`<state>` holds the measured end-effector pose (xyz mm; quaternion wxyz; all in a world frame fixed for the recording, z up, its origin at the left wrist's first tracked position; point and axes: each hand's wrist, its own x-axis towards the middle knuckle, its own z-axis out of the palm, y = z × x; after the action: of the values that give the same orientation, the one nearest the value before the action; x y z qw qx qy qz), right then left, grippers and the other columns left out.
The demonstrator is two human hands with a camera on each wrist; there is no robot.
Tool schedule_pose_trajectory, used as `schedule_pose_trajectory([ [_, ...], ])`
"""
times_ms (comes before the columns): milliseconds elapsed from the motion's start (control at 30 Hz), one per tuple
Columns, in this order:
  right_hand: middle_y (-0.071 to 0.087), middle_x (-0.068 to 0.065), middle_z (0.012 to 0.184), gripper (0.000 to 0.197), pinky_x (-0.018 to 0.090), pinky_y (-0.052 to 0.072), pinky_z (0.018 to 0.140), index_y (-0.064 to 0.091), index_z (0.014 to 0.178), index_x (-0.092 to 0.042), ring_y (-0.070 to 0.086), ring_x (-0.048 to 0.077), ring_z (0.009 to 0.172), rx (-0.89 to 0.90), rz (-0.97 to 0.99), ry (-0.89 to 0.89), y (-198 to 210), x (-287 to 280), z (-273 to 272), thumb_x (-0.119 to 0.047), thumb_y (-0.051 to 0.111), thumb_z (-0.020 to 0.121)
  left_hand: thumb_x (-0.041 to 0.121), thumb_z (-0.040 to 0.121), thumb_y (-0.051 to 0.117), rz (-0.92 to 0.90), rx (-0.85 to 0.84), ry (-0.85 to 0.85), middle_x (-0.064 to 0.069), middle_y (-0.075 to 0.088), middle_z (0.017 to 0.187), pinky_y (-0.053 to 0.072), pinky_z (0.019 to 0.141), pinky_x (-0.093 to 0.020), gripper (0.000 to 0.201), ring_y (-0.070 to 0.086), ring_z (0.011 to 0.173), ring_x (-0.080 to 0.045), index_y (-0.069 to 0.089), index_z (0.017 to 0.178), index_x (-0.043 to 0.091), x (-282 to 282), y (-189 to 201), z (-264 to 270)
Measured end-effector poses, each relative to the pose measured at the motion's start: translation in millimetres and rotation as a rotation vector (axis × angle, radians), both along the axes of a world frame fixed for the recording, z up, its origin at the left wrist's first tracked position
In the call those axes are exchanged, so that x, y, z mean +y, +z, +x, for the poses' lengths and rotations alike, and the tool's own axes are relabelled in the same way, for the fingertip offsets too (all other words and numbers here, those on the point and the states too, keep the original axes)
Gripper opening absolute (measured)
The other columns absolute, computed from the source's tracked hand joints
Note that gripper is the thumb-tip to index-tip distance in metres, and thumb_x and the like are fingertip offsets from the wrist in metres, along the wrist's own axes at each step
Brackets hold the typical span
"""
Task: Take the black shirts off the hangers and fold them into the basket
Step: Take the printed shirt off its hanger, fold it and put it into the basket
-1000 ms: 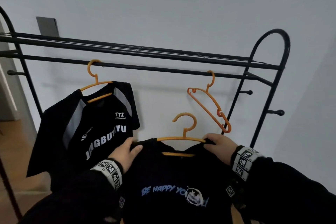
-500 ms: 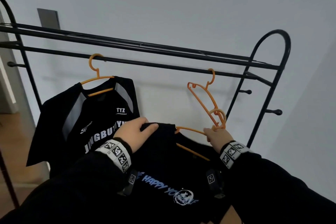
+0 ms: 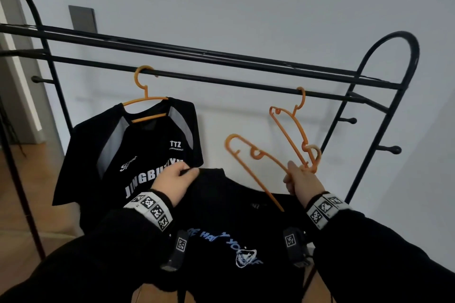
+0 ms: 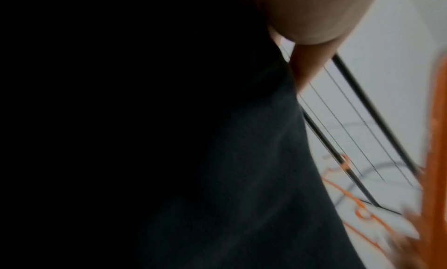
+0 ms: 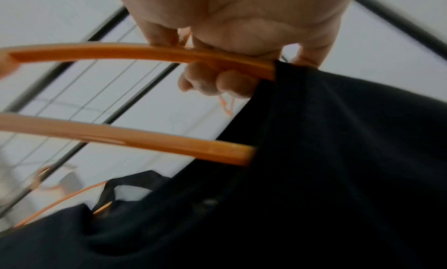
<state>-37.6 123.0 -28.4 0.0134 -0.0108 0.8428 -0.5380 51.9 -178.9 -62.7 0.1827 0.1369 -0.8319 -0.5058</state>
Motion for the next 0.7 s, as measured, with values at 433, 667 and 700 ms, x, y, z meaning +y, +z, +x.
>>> schedule_pose_trajectory([
  [433, 0.073, 0.001, 0.087, 0.017, 0.042, 0.056, 0.079, 0.067, 0.094, -0.021, 0.068, 0.021, 0.083, 0.125, 0.098, 0.477, 6.1, -34.4, 29.2, -0.036, 0.059, 0.094, 0.038, 0.097, 0.046, 0.211, 0.192, -0.193, 0.005, 0.064, 0.077, 0.046, 0.085, -0.035, 0.036, 0.061, 0.083, -0.014, 0.07, 0.077, 0.02, 66.4, 31.1, -0.8],
  [667, 0.073, 0.011, 0.079, 0.025, 0.028, 0.046, 0.048, 0.058, 0.096, -0.009, 0.063, 0.023, 0.055, -0.039, 0.028, 0.382, -5.4, -17.8, 23.6, -0.028, 0.044, 0.102, 0.039, 0.097, 0.042, 0.247, 0.016, -0.073, -0.011, 0.067, 0.096, 0.046, 0.094, -0.044, 0.038, 0.061, 0.097, -0.029, 0.073, 0.087, 0.019, 38.2, 41.9, -17.1],
  [700, 0.068, 0.012, 0.069, 0.023, 0.027, 0.042, 0.047, 0.058, 0.092, -0.01, 0.056, 0.02, 0.05, 0.013, 0.045, 0.324, -0.8, -17.5, 17.7, -0.025, 0.044, 0.102, 0.037, 0.099, 0.043, 0.179, -0.041, -0.101, -0.011, 0.068, 0.099, 0.045, 0.094, -0.04, 0.037, 0.06, 0.099, -0.028, 0.072, 0.092, 0.016, 36.7, 39.9, -18.0],
])
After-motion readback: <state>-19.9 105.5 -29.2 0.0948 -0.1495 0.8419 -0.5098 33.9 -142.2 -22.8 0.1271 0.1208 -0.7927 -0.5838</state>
